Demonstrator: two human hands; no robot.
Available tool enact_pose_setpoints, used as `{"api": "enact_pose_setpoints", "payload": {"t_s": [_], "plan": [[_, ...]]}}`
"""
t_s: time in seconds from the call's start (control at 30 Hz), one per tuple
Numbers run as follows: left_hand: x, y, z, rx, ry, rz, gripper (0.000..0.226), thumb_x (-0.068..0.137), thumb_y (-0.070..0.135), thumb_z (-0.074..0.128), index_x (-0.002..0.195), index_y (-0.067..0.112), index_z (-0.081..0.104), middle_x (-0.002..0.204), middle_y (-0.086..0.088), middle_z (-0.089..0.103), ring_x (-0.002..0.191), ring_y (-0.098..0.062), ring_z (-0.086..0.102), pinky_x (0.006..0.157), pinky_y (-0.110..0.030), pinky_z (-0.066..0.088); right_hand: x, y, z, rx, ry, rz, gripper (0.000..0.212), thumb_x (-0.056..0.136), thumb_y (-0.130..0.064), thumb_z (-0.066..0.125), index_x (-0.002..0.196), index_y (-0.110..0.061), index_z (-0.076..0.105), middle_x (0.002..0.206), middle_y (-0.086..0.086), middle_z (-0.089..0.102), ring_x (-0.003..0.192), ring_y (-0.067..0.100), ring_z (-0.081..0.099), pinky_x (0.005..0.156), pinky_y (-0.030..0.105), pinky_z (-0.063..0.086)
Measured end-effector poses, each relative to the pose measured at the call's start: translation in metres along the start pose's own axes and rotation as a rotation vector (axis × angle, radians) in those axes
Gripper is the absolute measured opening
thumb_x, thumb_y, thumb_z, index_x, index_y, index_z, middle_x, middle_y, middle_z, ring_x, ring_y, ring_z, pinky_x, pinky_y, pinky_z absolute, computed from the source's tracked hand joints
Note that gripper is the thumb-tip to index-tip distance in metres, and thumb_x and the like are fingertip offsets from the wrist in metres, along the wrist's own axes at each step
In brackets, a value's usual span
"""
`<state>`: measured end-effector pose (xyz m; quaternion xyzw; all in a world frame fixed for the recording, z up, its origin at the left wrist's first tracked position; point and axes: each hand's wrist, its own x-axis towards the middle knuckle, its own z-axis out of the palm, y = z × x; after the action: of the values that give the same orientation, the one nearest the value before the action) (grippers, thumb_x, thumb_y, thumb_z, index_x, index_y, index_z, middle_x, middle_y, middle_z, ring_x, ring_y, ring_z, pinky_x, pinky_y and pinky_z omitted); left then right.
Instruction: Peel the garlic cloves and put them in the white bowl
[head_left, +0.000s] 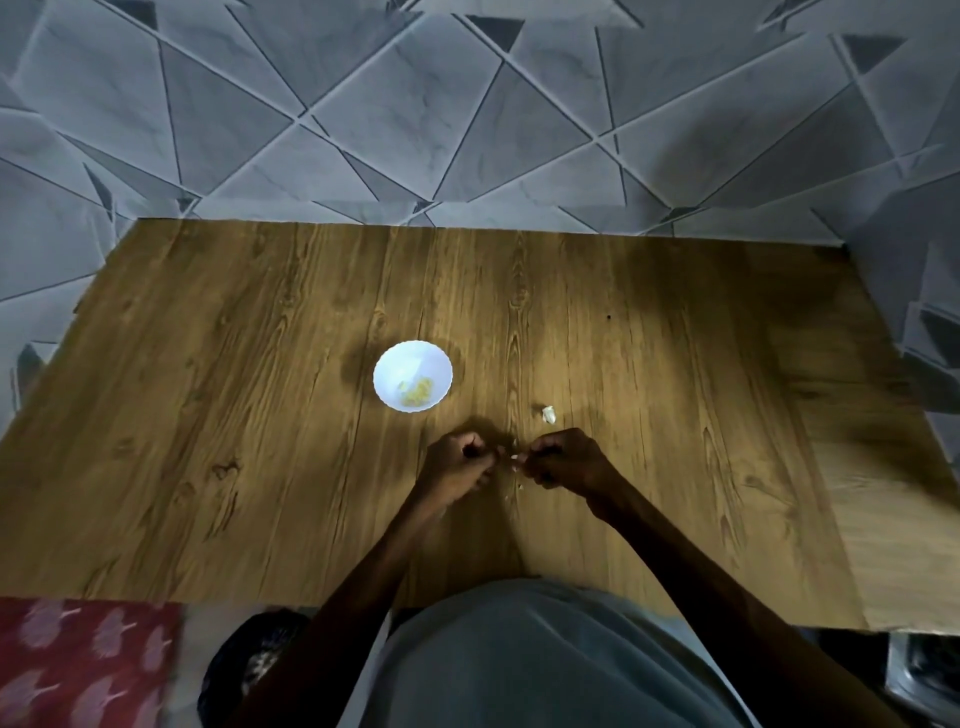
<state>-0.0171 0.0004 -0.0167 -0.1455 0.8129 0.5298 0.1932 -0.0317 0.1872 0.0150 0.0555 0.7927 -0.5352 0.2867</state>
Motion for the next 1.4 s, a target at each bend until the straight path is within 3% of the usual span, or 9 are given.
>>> {"api": "enact_pose_setpoints", "payload": {"t_s": [0.1,0.23,0.4,0.57,0.83,1.0,1.2,1.27,1.4], "plan": [[0.007,-0.004,-0.002,0.08,-0.065,-0.027,0.006,0.089,0.009,0.061,0.088,0.014,0.058,0.072,-0.003,0.068,0.057,-0.011,0.062,0.056,-0.028,0.051,0.002,0.001,-0.002,0.011,0.007,0.005,0.005,0.088,-0.013,0.071,0.085,-0.011,0.074,0.072,0.001,0.071,0.061,0.002,0.063,0.057,0.015,0.051],[0.01,-0.002,-0.009,0.167,-0.144,0.013,0.02,0.083,-0.001,0.06,0.093,0.017,0.059,0.083,-0.005,0.068,0.061,-0.012,0.064,0.052,-0.022,0.05,0.006,-0.003,-0.005,0.004,0.008,0.005,0.008,0.088,-0.013,0.071,0.086,-0.005,0.074,0.069,0.002,0.068,0.06,0.005,0.061,0.055,0.016,0.048],[0.001,0.002,-0.011,0.085,-0.128,0.097,0.014,0.095,0.012,0.058,0.094,0.021,0.067,0.084,-0.004,0.071,0.065,-0.01,0.062,0.054,-0.021,0.046,0.005,-0.002,-0.003,0.026,-0.011,0.013,0.008,0.085,-0.01,0.073,0.088,-0.002,0.074,0.068,0.004,0.068,0.06,0.007,0.06,0.055,0.018,0.048],[-0.008,0.01,-0.01,0.037,-0.142,0.219,0.013,0.093,0.016,0.063,0.093,0.028,0.069,0.083,-0.003,0.073,0.068,-0.01,0.065,0.056,-0.022,0.047,0.005,-0.005,0.003,0.015,-0.019,0.026,0.01,0.087,-0.01,0.07,0.09,-0.001,0.073,0.069,0.005,0.068,0.06,0.009,0.058,0.053,0.019,0.047],[-0.002,0.012,-0.007,0.166,-0.084,0.141,0.01,0.082,0.013,0.074,0.089,0.018,0.068,0.071,0.004,0.069,0.054,-0.004,0.059,0.053,-0.021,0.047,0.012,-0.001,0.004,-0.038,0.05,0.037,0.005,0.088,-0.01,0.07,0.089,-0.006,0.074,0.067,0.003,0.068,0.058,0.008,0.059,0.05,0.018,0.045],[0.007,0.007,-0.005,0.32,-0.033,0.127,0.011,0.085,0.021,0.069,0.079,0.021,0.059,0.072,0.008,0.063,0.066,-0.004,0.058,0.055,-0.01,0.038,0.013,-0.001,-0.006,0.023,0.069,0.041,0.014,0.086,-0.014,0.073,0.095,-0.003,0.072,0.075,0.008,0.068,0.061,0.009,0.059,0.051,0.017,0.046],[0.006,0.003,-0.001,0.343,-0.082,0.118,0.015,0.091,0.021,0.062,0.102,0.012,0.067,0.093,-0.006,0.072,0.075,-0.011,0.065,0.064,-0.021,0.047,0.01,0.002,-0.01,0.079,0.075,0.035,0.015,0.086,-0.009,0.072,0.095,0.002,0.071,0.076,0.01,0.068,0.06,0.01,0.06,0.052,0.017,0.047],[0.005,0.001,-0.003,0.343,-0.1,0.107,0.021,0.089,0.017,0.063,0.109,0.011,0.067,0.099,-0.005,0.072,0.084,-0.016,0.068,0.07,-0.023,0.05,0.012,0.004,-0.007,0.011,0.103,0.025,0.012,0.086,-0.01,0.073,0.092,0.0,0.072,0.074,0.01,0.068,0.059,0.011,0.06,0.051,0.018,0.046],[0.003,-0.003,-0.01,0.33,-0.113,0.094,0.017,0.088,0.008,0.062,0.103,0.015,0.068,0.092,0.004,0.068,0.078,-0.007,0.064,0.068,-0.017,0.048,0.025,0.007,-0.001,-0.285,0.154,-0.138,0.01,0.087,-0.016,0.072,0.089,-0.007,0.074,0.074,-0.005,0.067,0.065,0.002,0.06,0.062,0.016,0.049]]}}
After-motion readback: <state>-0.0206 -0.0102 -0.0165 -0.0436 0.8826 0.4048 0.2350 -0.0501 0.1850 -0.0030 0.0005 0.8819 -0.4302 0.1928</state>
